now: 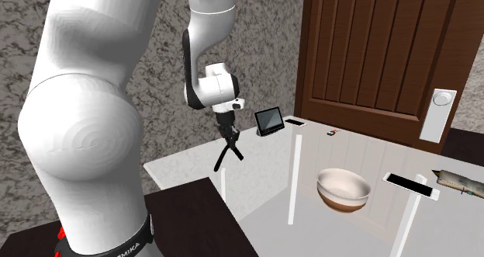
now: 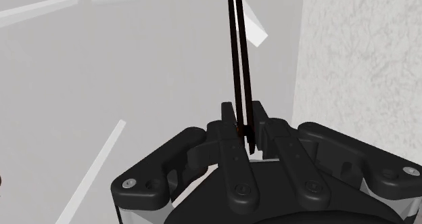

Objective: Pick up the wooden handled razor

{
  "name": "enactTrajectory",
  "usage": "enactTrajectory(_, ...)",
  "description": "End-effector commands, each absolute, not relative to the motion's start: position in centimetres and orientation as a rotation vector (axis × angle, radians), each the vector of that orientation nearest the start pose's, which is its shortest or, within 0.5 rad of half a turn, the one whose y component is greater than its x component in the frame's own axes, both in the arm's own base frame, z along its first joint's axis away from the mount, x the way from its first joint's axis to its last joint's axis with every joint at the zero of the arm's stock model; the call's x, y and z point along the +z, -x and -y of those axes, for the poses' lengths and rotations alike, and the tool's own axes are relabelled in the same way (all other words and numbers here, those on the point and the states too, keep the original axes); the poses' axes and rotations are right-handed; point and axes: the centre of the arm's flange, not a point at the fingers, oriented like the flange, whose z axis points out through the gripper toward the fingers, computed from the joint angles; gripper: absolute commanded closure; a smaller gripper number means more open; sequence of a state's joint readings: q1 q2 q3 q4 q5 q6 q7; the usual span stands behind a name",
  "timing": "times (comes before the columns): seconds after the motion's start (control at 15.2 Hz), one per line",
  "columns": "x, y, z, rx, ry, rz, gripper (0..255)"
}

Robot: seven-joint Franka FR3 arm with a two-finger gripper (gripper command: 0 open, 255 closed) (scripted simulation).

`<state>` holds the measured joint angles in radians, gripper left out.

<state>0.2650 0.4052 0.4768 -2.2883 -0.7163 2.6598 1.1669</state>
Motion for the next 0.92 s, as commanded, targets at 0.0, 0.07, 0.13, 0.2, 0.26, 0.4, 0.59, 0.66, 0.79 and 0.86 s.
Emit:
enactTrajectory(0.0, 19.5, -37.0, -37.5, -0.259, 3.161, 0.270, 255)
enactTrajectory(0.07, 19.5, -37.0, -37.5, -0.259, 3.161, 0.270, 255)
enactTrajectory(0.13, 19.5, -37.0, -37.5, -0.259, 3.161, 0.270, 255)
enactTrajectory(0.2, 19.5, -37.0, -37.5, -0.259, 3.161, 0.270, 255)
enactTrajectory(0.26, 19.5, -37.0, -37.5, -0.259, 3.161, 0.270, 255)
enactTrajectory(0.4, 20.0, -37.0, -37.6, -0.259, 3.161, 0.270, 255)
enactTrajectory(0.59, 21.6, -37.0, -37.6, -0.259, 3.161, 0.270, 255)
enactTrajectory(0.66, 22.1, -37.0, -37.6, -0.259, 3.161, 0.270, 255)
enactTrajectory(0.79, 23.2, -37.0, -37.6, -0.259, 3.161, 0.270, 255)
enactTrajectory(0.86, 23.7, -37.0, -37.6, -0.259, 3.161, 0.270, 255)
